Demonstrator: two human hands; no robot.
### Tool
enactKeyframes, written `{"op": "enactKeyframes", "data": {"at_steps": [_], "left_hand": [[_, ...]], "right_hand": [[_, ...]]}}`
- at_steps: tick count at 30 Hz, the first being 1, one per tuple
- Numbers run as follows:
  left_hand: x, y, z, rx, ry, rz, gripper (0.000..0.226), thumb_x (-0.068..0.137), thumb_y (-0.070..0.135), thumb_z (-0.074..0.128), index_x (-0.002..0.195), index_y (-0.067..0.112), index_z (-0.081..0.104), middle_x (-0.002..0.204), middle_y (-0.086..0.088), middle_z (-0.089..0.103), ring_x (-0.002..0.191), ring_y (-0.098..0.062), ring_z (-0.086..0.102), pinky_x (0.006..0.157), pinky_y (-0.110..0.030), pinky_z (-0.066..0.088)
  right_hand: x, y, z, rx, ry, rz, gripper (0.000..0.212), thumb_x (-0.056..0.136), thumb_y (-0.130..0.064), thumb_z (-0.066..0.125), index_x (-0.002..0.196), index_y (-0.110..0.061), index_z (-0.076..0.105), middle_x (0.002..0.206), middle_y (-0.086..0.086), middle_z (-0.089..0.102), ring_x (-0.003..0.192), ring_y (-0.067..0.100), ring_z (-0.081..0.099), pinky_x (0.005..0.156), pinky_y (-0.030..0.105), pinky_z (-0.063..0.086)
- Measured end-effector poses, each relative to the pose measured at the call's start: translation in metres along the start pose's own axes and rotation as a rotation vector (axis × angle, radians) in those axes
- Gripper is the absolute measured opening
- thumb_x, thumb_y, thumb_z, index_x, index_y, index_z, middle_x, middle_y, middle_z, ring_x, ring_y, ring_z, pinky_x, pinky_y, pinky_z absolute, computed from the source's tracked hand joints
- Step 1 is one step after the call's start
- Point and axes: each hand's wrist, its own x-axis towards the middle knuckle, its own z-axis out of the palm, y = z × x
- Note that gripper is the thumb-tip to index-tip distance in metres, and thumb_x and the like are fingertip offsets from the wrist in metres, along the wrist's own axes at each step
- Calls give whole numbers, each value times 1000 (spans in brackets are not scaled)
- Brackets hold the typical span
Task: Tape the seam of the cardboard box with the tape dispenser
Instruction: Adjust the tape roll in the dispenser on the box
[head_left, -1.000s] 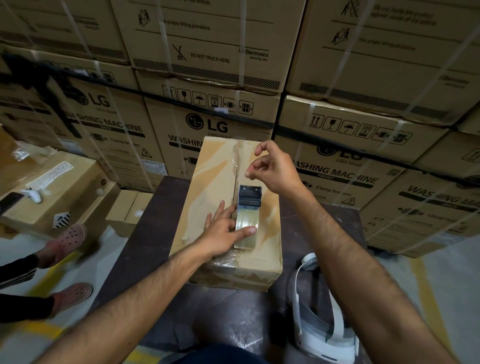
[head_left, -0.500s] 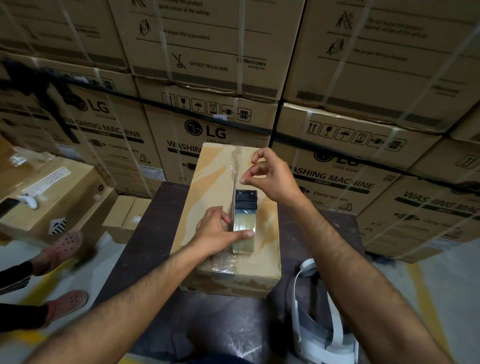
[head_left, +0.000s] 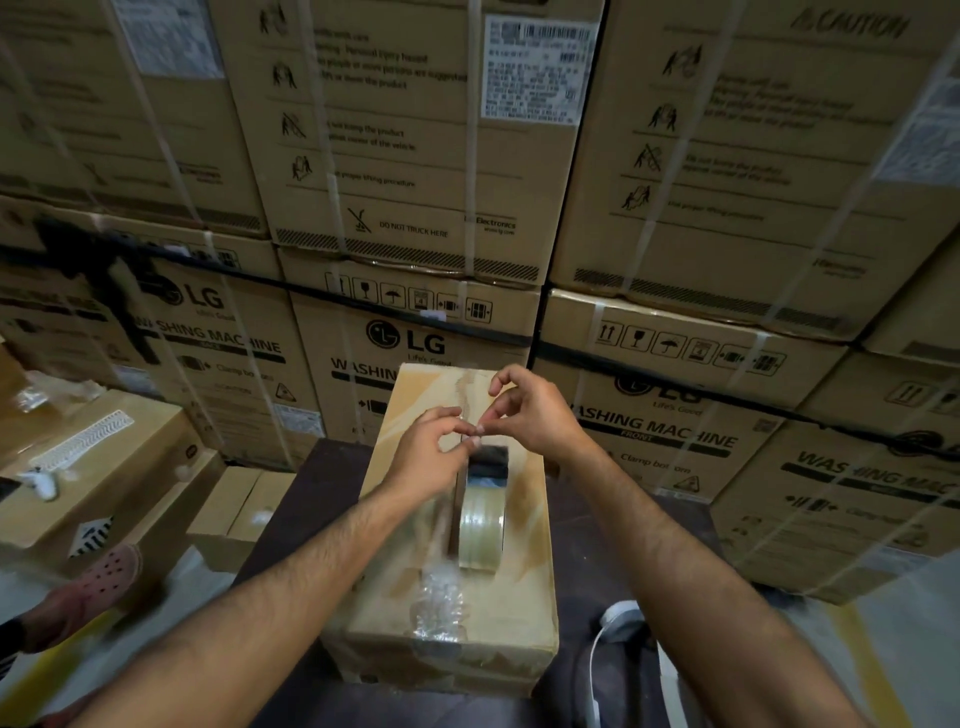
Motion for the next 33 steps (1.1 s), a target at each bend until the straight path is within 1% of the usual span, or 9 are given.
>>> {"op": "enactKeyframes", "data": {"at_steps": [2,4,7,14,19,22,25,28,33], "left_hand": [[13,1,1,43,-9,-29,6,90,25,81,95,27,81,140,3,60,134,-13,51,106,-24,34],[24,-3,2,90,-50,-67,9,86,25,84,87,34,80,145,1,57,139,-16,48,111,-29,33],[38,-13,7,168,-111,-99,28,78,27,90,71,48,74,155,0,51,152,-22,33,123,-51,27],[52,-24,20,413,-141,-89,19,84,33,83,77,44,70,163,5,43,158,-19,17,124,-54,13],[60,-29,30,445,-116,-101,14,87,29,79,83,41,72,162,8,43,158,-18,18,124,-56,13],[64,-40,31,406,-58,-158,5,89,34,78,91,38,75,159,7,47,156,-18,23,123,-52,17],[66,-45,32,320,-45,-185,11,88,37,80,86,42,71,155,8,51,154,-18,27,122,-51,18],[68,-47,34,299,-34,-183,21,85,37,83,76,47,66,148,10,55,148,-17,36,122,-53,23],[72,-56,37,237,-42,-164,22,81,39,86,73,49,68,131,15,59,133,-12,50,115,-54,36]], "right_hand": [[12,5,1,-18,-21,51,45,79,-10,92,108,-17,58,82,1,82,81,14,80,89,44,63],[22,12,4,-19,-48,97,46,79,-8,92,109,-15,58,82,3,82,81,15,80,92,47,63],[33,27,13,-12,-70,158,44,79,-6,91,109,-13,60,81,4,82,80,15,80,93,46,63],[44,56,26,24,-102,230,40,77,-10,93,106,-16,67,85,2,83,87,19,80,79,33,59],[50,75,21,92,-204,273,54,74,-24,94,124,-22,71,113,0,78,112,17,72,108,44,54],[46,80,18,-244,-113,109,74,76,-52,83,145,-34,62,145,-5,63,139,16,52,119,46,38],[39,93,22,-677,-8,-130,70,84,-67,65,148,-39,58,153,-4,58,153,21,35,126,56,20],[39,100,29,-700,10,-203,58,88,-68,59,138,-39,68,152,-2,59,154,23,34,127,61,17],[44,105,32,-663,80,-245,31,91,-55,75,117,-40,80,136,-8,71,146,18,46,122,56,27]]}}
